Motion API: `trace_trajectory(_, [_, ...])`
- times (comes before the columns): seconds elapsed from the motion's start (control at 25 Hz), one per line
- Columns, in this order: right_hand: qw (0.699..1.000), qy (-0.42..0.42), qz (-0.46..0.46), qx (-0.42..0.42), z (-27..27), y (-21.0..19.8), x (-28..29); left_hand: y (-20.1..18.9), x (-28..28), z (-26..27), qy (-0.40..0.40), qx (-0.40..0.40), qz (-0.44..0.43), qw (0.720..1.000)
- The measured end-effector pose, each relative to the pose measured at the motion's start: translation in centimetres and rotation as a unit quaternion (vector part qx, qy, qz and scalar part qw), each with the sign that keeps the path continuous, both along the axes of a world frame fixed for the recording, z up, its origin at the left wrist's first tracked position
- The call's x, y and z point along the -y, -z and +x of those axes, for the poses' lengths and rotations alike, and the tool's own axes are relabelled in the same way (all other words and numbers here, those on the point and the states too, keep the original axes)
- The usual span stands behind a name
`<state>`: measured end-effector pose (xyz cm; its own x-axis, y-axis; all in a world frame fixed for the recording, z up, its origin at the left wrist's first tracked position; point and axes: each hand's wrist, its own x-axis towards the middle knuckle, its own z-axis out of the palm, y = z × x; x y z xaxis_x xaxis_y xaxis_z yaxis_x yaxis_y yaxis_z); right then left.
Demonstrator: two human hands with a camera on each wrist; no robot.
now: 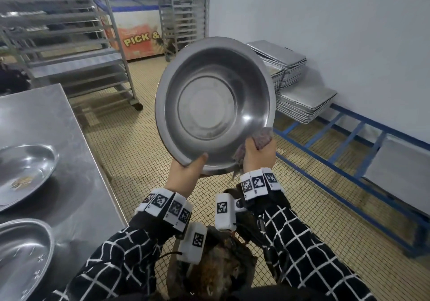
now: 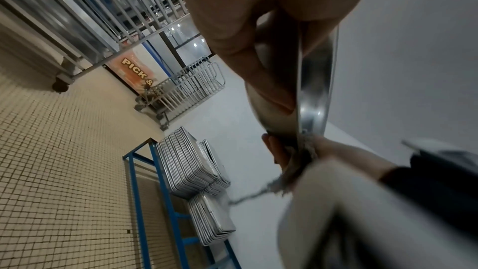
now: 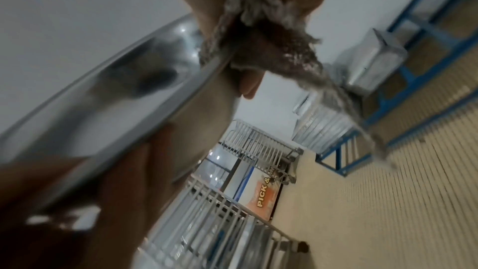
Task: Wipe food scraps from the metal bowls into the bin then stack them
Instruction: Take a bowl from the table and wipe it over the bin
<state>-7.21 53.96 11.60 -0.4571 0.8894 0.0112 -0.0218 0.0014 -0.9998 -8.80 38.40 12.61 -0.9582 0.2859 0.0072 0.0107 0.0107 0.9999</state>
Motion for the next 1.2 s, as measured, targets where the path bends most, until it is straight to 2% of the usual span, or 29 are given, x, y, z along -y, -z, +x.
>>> trace_trajectory(0.08, [0.993, -0.088, 0.049, 0.054, 0.2, 0.0, 0.0, -0.4, 0.4, -0.5, -0.014, 0.013, 0.021, 1.000])
trace_trajectory(0.16, [0.970, -0.169, 0.108, 0.136, 0.7, 0.2, -0.4, -0.7, 1.4, -1.7, -0.051, 0.026, 0.034, 0.998])
trace_trajectory(0.28, [0.924, -0.174, 0.259, 0.222, 1.4, 0.6, -0.4, -0.3, 3.0, -3.9, -0.087, 0.016, -0.012, 0.996])
trace_trajectory(0.36, [0.903, -0.188, 0.330, 0.199, 1.4, 0.4, 0.3, -0.2, 3.8, -4.8, -0.083, -0.009, -0.055, 0.995])
trace_trajectory(0.44, [0.913, -0.230, 0.313, 0.127, 0.7, 0.2, 1.6, -0.3, 4.2, -5.0, -0.067, -0.017, -0.079, 0.994])
trace_trajectory(0.48, [0.907, -0.259, 0.319, 0.096, 0.4, 0.2, 2.4, -0.5, 4.2, -4.9, -0.061, -0.019, -0.082, 0.995])
trace_trajectory(0.52, [0.882, -0.298, 0.356, 0.088, -0.1, 0.5, 3.4, -0.7, 4.1, -4.8, -0.055, -0.020, -0.079, 0.995])
trace_trajectory(0.6, [0.793, -0.394, 0.452, 0.114, -0.4, 1.5, 5.1, -1.4, 3.9, -4.2, -0.037, -0.032, -0.079, 0.996])
trace_trajectory(0.68, [0.719, -0.465, 0.486, 0.174, -0.3, 2.5, 5.3, -2.1, 4.1, -4.1, -0.025, -0.038, -0.072, 0.996])
trace_trajectory(0.76, [0.656, -0.444, 0.555, 0.255, -0.6, 3.0, 3.5, -2.6, 4.7, -4.4, -0.026, -0.024, -0.053, 0.998])
trace_trajectory(0.84, [0.592, -0.347, 0.654, 0.319, -1.4, 3.3, 0.9, -2.8, 5.2, -4.6, -0.018, -0.037, -0.064, 0.997])
trace_trajectory(0.88, [0.580, -0.299, 0.675, 0.346, -1.9, 3.1, -0.4, -2.8, 5.3, -4.5, -0.014, -0.049, -0.070, 0.996])
trace_trajectory(0.92, [0.582, -0.262, 0.679, 0.362, -2.2, 2.8, -1.2, -3.0, 5.2, -4.5, -0.016, -0.062, -0.070, 0.995])
trace_trajectory(1.0, [0.611, -0.249, 0.662, 0.355, -2.3, 2.5, -0.6, -3.2, 4.8, -4.6, -0.022, -0.077, -0.054, 0.995])
trace_trajectory(1.04, [0.640, -0.274, 0.642, 0.321, -1.9, 2.6, 0.8, -3.4, 4.5, -4.6, -0.030, -0.080, -0.043, 0.995])
trace_trajectory(1.12, [0.719, -0.338, 0.573, 0.201, -0.4, 2.5, 4.3, -3.7, 4.2, -4.7, -0.049, -0.090, -0.033, 0.994])
trace_trajectory(1.16, [0.746, -0.354, 0.545, 0.149, 0.4, 2.6, 5.6, -3.8, 4.0, -4.8, -0.058, -0.092, -0.029, 0.994])
trace_trajectory(1.2, [0.758, -0.348, 0.537, 0.124, 1.2, 2.8, 6.0, -3.8, 3.9, -4.8, -0.066, -0.088, -0.024, 0.994])
